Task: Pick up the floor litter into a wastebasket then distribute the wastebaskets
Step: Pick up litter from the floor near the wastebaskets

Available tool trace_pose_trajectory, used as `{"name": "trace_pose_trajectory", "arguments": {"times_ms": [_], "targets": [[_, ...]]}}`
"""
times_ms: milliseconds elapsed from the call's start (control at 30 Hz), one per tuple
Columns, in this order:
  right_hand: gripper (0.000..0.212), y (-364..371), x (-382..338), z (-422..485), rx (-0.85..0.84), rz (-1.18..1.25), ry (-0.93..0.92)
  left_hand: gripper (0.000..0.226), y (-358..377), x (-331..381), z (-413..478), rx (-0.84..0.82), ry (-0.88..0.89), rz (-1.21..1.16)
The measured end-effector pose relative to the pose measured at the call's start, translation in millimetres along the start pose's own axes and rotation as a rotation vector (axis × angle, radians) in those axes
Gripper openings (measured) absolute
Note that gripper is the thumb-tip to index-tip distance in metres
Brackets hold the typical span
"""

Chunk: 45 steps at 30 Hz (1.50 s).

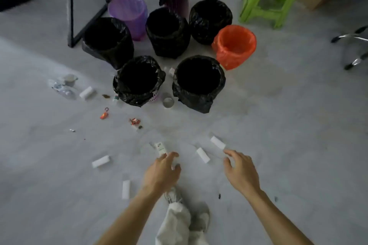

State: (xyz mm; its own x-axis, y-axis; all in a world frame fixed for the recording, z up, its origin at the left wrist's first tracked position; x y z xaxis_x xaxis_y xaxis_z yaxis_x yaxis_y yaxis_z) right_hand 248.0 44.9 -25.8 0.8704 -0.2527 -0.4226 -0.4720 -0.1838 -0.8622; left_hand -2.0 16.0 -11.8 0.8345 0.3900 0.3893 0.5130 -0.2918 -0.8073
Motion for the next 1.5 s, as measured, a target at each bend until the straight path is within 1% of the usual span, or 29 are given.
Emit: {"name": "trace_pose_trajectory", "arguments": {"times_ms": [100,200,300,367,467,567,633,700,733,833,867,933,967,1033,1100,1167,1200,1233,1267,1300,1367,1400,1433,1500], "targets": [[0.031,48,37,37,-0.067,-0.078,0.044,0.04,63,5,48,-0.133,-0.014,-0.01],[0.032,93,74,65,-0.165,-0.12,0.065,0.045,123,2,86,-0.269,-0.089,-0.003],[0.033,148,117,99,-0.216,-0.144,0.065,0.051,194,-12,126,-0.315,-0.145,-0.023],[0.035,188,145,124,-0.258,-0.137,0.069,0.058,241,-21,154,-0.372,-0.216,-0.071],[0.04,246,182,156,-0.3,-0.15,0.074,0.075,314,-35,195,-0.452,-0.291,-0.094],[0.043,308,217,193,-0.341,-0.196,0.073,0.085,386,-44,241,-0.418,-0.351,-0.124],[0.044,340,232,218,-0.352,-0.27,0.018,0.086,425,-46,266,-0.384,-0.402,-0.135],[0.043,364,241,245,-0.319,-0.35,-0.039,0.084,455,-45,285,-0.359,-0.411,-0.131],[0.04,379,245,260,-0.289,-0.354,-0.034,0.082,470,-48,296,-0.337,-0.41,-0.119],[0.029,412,250,284,-0.186,-0.343,0.069,0.076,492,-55,314,-0.314,-0.39,-0.074],[0.032,424,248,287,-0.146,-0.36,0.073,0.076,497,-60,319,-0.328,-0.377,-0.07],[0.044,447,240,287,-0.144,-0.394,0.021,0.077,497,-69,332,-0.378,-0.362,-0.115],[0.05,457,234,290,-0.117,-0.389,-0.027,0.076,493,-75,344,-0.388,-0.36,-0.151],[0.061,476,228,290,-0.135,-0.331,-0.076,0.071,480,-86,361,-0.371,-0.354,-0.192],[0.064,479,200,291,-0.197,-0.348,-0.153,0.065,452,-102,378,-0.315,-0.359,-0.217],[0.058,474,173,297,-0.266,-0.343,-0.126,0.062,422,-116,391,-0.282,-0.376,-0.22],[0.061,473,162,301,-0.307,-0.343,-0.096,0.06,404,-124,395,-0.273,-0.392,-0.228],[0.068,470,151,306,-0.376,-0.324,-0.065,0.058,386,-131,397,-0.259,-0.394,-0.229],[0.078,466,137,310,-0.481,-0.297,-0.015,0.057,367,-137,398,-0.256,-0.382,-0.211],[0.086,460,123,315,-0.566,-0.259,0.027,0.056,349,-141,400,-0.257,-0.344,-0.176],[0.094,449,88,324,-0.647,-0.183,0.037,0.057,309,-152,404,-0.243,-0.27,-0.088],[0.092,441,66,327,-0.652,-0.15,0.024,0.057,287,-158,406,-0.226,-0.261,-0.076],[0.084,434,46,329,-0.642,-0.113,0.001,0.057,266,-164,408,-0.205,-0.266,-0.092],[0.053,416,2,332,-0.597,-0.001,-0.076,0.058,223,-171,413,-0.145,-0.277,-0.165]]}}
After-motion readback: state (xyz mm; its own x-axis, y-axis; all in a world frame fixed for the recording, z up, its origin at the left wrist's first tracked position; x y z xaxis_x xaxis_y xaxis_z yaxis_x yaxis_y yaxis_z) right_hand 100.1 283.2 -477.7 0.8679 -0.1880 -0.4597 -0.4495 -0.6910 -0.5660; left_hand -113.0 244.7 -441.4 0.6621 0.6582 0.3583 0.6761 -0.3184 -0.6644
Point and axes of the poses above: each hand's wrist, its own z-axis towards the middle knuckle, its own y-axis out of the palm, x = y × z, the point moved 2 cm from there along z, towards the middle knuckle, and after that the axes turned 11 degrees about x, right-handed, at the moved point
